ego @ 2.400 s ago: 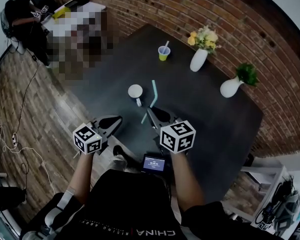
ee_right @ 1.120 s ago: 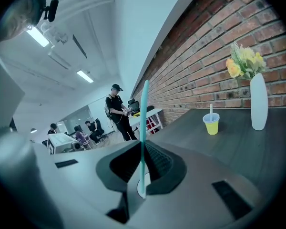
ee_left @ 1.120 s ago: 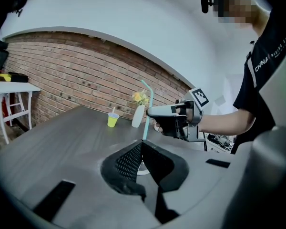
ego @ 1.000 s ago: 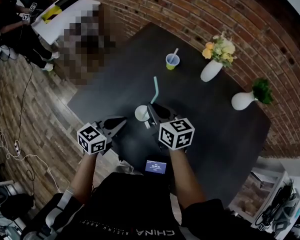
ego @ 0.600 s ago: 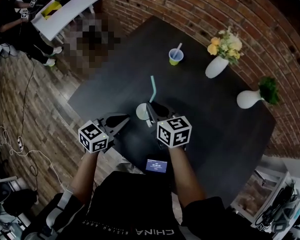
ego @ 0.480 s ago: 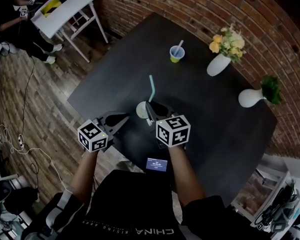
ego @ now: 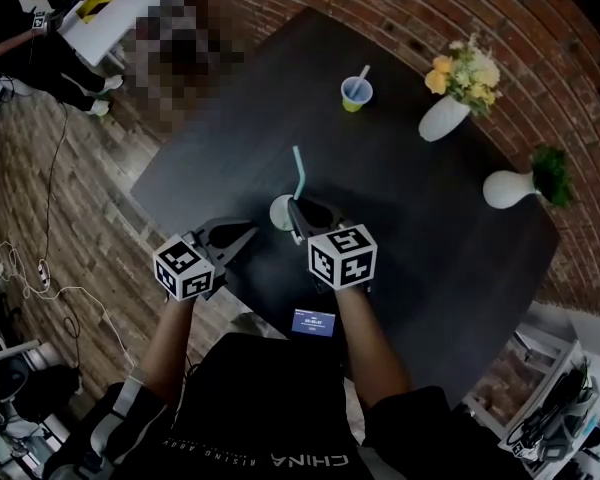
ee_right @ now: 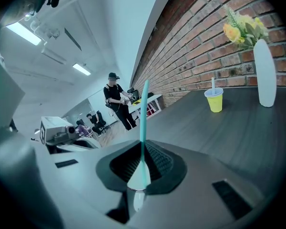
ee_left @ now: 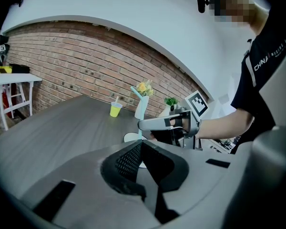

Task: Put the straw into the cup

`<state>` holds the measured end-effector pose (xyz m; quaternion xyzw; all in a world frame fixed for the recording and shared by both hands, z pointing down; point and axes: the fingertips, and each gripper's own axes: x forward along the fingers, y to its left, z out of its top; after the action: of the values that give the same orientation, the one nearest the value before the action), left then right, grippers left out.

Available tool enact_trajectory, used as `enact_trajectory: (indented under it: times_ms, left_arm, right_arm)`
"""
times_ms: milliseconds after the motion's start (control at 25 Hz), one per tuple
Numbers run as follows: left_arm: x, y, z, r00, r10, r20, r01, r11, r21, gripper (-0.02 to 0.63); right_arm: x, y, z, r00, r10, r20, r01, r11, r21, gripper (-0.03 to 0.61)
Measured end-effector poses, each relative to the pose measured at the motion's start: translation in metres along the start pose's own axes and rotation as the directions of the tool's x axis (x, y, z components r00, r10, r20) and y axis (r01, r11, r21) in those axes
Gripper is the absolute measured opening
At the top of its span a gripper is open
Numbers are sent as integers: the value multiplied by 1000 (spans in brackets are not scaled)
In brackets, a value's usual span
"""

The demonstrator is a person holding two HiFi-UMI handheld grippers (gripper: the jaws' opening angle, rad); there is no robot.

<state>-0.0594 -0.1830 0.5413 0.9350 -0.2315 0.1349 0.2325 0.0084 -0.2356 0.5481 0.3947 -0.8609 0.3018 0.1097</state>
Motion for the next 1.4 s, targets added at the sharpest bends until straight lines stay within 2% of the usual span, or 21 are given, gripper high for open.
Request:
enact_trajectory:
  times_ms: [520,760,1400]
  left_arm:
    - [1,3,-4,1000,-2,-7,2,1000,-10,3]
    - [1,4,-7,1000,0,-13,0,1000,-12,3]
    - [3,2,-11,1000,-7,-23,7,1000,-19,3]
  right_arm:
    - [5,-1,-11,999,-16,-35,15,999,-38,12]
    - [5,-10,-11,999,-42,-35,41,998,-40,12]
    - [4,-20,-12,993,-116,-35,111,986,-121,12]
